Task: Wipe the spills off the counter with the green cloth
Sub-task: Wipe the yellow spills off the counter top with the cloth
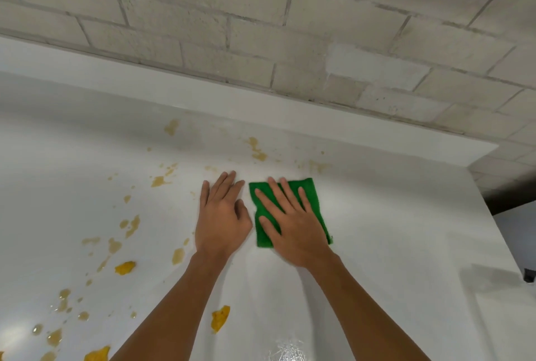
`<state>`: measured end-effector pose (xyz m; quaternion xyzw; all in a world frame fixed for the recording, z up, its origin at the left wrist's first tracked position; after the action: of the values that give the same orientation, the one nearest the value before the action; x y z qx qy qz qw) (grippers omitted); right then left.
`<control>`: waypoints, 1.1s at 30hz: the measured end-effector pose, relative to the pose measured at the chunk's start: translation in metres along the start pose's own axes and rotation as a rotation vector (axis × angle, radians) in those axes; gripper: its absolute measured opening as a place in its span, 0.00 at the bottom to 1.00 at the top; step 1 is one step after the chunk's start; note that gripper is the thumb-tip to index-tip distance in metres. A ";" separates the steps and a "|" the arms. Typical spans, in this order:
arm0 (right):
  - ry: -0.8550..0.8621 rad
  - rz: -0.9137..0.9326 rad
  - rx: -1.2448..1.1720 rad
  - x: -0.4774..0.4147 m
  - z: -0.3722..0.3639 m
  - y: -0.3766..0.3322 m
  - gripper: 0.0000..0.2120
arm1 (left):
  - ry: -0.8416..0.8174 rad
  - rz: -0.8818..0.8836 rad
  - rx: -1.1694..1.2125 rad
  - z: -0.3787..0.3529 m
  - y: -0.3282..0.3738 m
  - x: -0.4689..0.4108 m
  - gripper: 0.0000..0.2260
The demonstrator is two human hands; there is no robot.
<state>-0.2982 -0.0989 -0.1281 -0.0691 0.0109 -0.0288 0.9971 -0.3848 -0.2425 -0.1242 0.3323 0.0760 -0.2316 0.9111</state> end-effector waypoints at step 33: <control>-0.028 -0.121 -0.041 0.045 0.010 0.069 0.28 | -0.064 -0.045 -0.046 -0.034 0.023 -0.045 0.26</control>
<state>-0.2497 -0.0320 -0.1286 -0.0903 -0.0068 -0.0880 0.9920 -0.4134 -0.1882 -0.1238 0.3019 0.0597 -0.2608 0.9150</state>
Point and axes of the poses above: each hand's wrist, its own x-axis away from the middle knuckle, its own z-axis out of the back of the hand, y = z × x, the point moved 7 cm from there along -x, towards the middle knuckle, and after that the axes turned 2 degrees about -x, right-handed, at the moved point
